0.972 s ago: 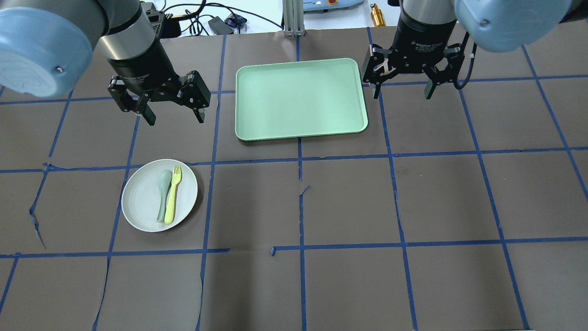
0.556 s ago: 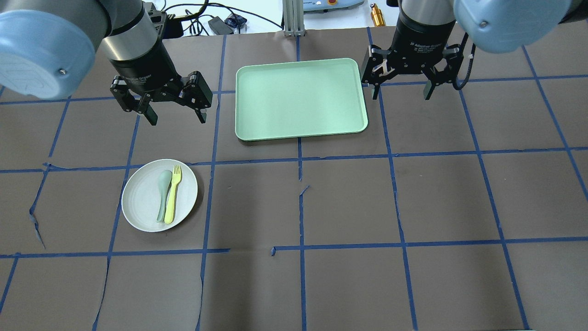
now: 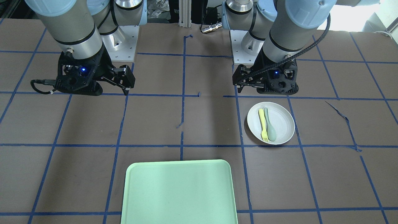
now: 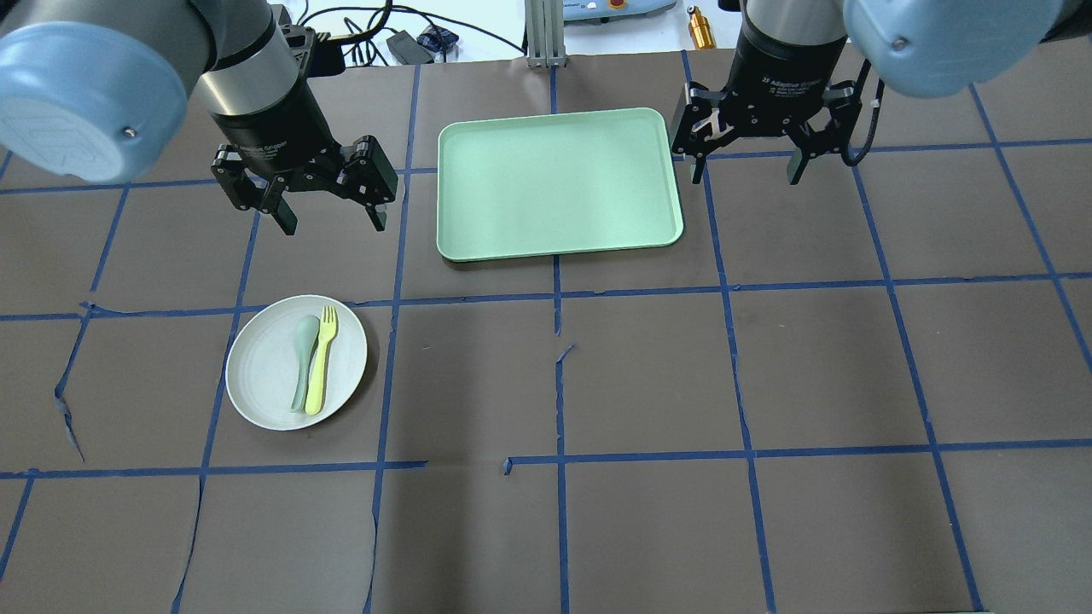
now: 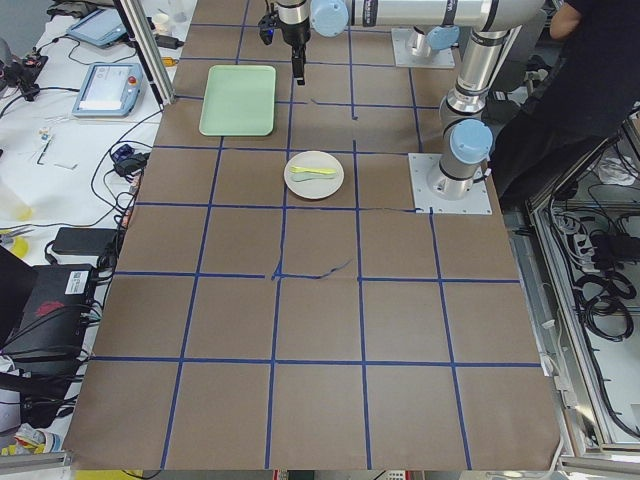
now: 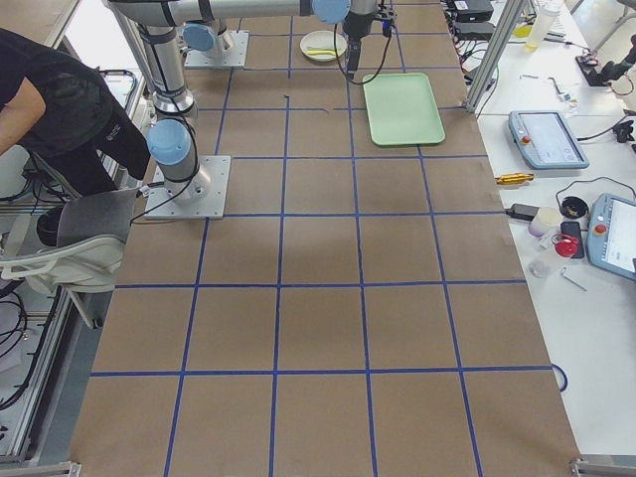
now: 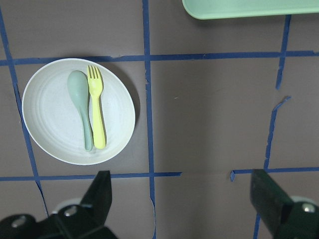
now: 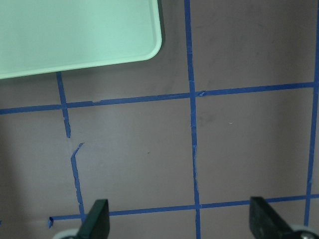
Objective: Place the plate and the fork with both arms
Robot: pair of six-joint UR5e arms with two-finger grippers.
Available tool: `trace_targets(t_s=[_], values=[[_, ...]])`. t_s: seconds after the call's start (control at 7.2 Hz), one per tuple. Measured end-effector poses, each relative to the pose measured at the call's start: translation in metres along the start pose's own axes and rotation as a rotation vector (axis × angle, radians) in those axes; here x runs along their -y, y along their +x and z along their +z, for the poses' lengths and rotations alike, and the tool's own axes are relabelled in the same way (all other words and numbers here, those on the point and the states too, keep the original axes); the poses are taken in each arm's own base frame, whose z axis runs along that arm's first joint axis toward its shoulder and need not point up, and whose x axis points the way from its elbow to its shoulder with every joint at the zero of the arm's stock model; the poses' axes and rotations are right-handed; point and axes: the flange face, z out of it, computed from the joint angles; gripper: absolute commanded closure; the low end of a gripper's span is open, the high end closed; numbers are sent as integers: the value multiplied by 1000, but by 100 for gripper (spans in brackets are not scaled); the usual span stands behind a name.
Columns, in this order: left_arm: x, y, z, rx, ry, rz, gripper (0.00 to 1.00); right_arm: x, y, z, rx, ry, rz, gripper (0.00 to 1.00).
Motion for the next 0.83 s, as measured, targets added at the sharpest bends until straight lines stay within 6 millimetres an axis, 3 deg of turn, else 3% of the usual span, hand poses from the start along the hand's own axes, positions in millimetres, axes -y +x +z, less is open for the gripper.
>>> trace_targets(t_s=[0.56,0.69,0.83], values=[[4,-5,4,-2,12,-17,0,1,0,2,0,-3,-1,0],[6,-15,4,-2,13,-33,0,1,0,2,0,-3,0,0],[13,-41,5,-9,15,-63,0,1,0,3,0,-4,0,0]])
